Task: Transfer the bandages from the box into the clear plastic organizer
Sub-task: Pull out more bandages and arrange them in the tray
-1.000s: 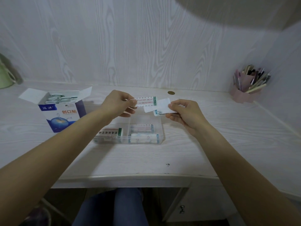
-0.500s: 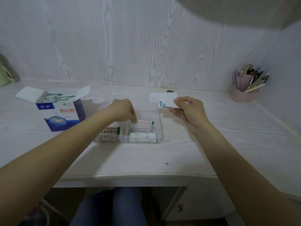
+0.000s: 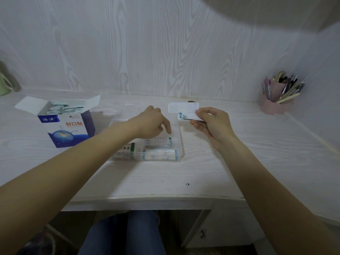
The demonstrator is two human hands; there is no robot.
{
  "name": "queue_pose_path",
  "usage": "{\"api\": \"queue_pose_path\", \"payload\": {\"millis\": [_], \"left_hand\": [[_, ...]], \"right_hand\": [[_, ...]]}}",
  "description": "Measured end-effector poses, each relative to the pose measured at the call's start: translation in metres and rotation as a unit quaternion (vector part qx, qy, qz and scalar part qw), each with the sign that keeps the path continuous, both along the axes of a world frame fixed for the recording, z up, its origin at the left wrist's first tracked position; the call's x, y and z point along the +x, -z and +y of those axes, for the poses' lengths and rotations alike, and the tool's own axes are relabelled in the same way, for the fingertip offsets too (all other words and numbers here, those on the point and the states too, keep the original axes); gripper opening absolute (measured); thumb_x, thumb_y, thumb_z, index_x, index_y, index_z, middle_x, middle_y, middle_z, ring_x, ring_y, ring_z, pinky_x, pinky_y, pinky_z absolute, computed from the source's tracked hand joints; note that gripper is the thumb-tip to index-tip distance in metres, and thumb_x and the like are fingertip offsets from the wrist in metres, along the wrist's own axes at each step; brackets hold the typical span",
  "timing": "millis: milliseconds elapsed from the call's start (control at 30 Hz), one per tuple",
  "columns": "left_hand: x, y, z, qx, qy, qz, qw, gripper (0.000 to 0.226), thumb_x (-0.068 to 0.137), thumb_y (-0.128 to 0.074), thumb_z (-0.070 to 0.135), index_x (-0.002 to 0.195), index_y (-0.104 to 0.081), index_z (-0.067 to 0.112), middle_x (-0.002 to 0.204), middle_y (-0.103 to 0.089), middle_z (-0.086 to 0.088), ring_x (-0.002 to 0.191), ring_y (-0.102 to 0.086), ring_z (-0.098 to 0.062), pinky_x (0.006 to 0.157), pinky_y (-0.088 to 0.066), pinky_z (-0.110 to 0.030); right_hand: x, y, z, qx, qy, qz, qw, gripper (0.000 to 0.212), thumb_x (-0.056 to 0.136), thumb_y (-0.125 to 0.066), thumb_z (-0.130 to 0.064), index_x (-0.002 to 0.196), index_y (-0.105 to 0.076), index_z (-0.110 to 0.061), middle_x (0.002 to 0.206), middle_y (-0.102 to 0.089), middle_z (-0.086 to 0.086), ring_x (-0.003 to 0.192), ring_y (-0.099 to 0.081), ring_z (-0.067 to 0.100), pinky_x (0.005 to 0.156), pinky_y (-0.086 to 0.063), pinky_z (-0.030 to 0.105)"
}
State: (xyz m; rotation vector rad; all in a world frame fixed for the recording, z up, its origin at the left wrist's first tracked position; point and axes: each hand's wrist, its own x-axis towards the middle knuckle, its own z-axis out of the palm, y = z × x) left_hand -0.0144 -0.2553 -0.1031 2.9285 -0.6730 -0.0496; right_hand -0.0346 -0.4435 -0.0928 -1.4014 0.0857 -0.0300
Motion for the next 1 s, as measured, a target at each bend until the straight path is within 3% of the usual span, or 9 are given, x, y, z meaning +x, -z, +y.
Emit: {"api": "queue_pose_path", "payload": {"millis": [133,400,467,533,633,700,767,867,1000], "left_hand": [[0.0,0.002,-0.011,0.063,0.014,0.04,0.997,0.061,0.09,-0.035,-0.004,0.123,-0.056,0.042,0.098,-0.033,-0.001,0.096,-0.029,-0.021,0.091,-0.031,-0.029],[-0.005,-0.001,-0.013,0.051,0.012,0.046,0.998,0.068,0.083,-0.033,-0.009,0.123,-0.056,0.041,0.1,-0.033,-0.002,0.094,-0.027,-0.02,0.085,-0.029,-0.025],[-0.006,-0.002,-0.008,0.0,-0.003,0.045,0.999,0.066,0.082,-0.034,-0.011,0.119,-0.059,0.037,0.101,-0.037,-0.003,0.097,-0.03,-0.02,0.085,-0.029,-0.025],[-0.007,-0.005,-0.003,-0.12,-0.058,0.034,0.99,0.06,0.078,-0.032,-0.014,0.107,-0.065,0.026,0.11,-0.048,-0.006,0.101,-0.041,-0.022,0.083,-0.031,-0.023],[-0.01,-0.014,0.003,-0.334,-0.204,-0.006,0.92,0.047,0.078,-0.027,-0.016,0.085,-0.063,0.013,0.123,-0.056,-0.008,0.095,-0.056,-0.026,0.067,-0.039,-0.018],[-0.01,-0.023,0.005,-0.435,-0.244,0.008,0.867,0.037,0.085,-0.032,-0.008,0.081,-0.061,0.015,0.115,-0.06,-0.006,0.094,-0.059,-0.023,0.068,-0.042,-0.021],[-0.011,-0.031,0.003,-0.469,-0.229,0.079,0.849,0.026,0.098,-0.036,0.014,0.093,-0.062,0.014,0.101,-0.063,-0.006,0.091,-0.061,-0.02,0.07,-0.046,-0.024],[-0.014,-0.036,0.0,-0.457,-0.203,0.193,0.844,0.038,0.1,-0.037,0.04,0.102,-0.06,0.01,0.089,-0.068,-0.012,0.066,-0.066,-0.014,0.055,-0.051,-0.019],[-0.015,-0.032,-0.001,-0.509,-0.195,0.181,0.819,0.014,0.091,-0.059,0.009,0.096,-0.066,-0.002,0.08,-0.066,-0.012,0.049,-0.059,-0.002,0.052,-0.05,-0.011]], "right_hand": [[-0.001,0.001,0.001,-0.001,-0.002,0.005,1.0,0.007,0.09,-0.06,-0.002,0.084,-0.06,-0.003,0.083,-0.065,0.016,0.051,-0.066,0.012,0.057,-0.056,0.018],[0.001,0.001,0.003,-0.002,-0.006,0.005,1.0,0.007,0.09,-0.06,-0.003,0.083,-0.06,-0.004,0.081,-0.066,0.014,0.052,-0.066,0.012,0.06,-0.057,0.018],[0.001,0.002,0.004,-0.004,-0.007,0.003,1.0,0.006,0.09,-0.06,-0.003,0.084,-0.06,-0.003,0.081,-0.066,0.015,0.051,-0.066,0.012,0.059,-0.057,0.019],[0.002,0.003,0.005,-0.003,-0.007,0.005,1.0,0.003,0.09,-0.06,-0.003,0.087,-0.06,-0.002,0.083,-0.065,0.016,0.051,-0.066,0.012,0.058,-0.056,0.018],[0.003,0.003,0.005,-0.004,-0.011,0.007,1.0,0.004,0.09,-0.06,-0.002,0.086,-0.06,-0.003,0.082,-0.065,0.015,0.051,-0.066,0.013,0.055,-0.055,0.017],[0.003,0.003,0.005,-0.013,-0.016,0.0,1.0,0.006,0.09,-0.061,-0.002,0.084,-0.06,-0.004,0.083,-0.065,0.014,0.052,-0.066,0.014,0.054,-0.054,0.017],[0.002,0.003,0.007,-0.034,-0.024,-0.012,0.999,0.007,0.09,-0.061,-0.002,0.084,-0.061,-0.005,0.09,-0.063,0.013,0.053,-0.067,0.016,0.054,-0.053,0.017],[0.001,0.004,0.011,-0.064,-0.039,-0.031,0.997,0.008,0.09,-0.061,-0.002,0.082,-0.062,-0.006,0.099,-0.061,0.013,0.057,-0.069,0.018,0.056,-0.053,0.018],[0.0,0.004,0.011,-0.081,-0.043,-0.041,0.995,0.008,0.09,-0.06,-0.002,0.085,-0.066,-0.005,0.105,-0.064,0.014,0.058,-0.069,0.019,0.058,-0.055,0.019]]}}
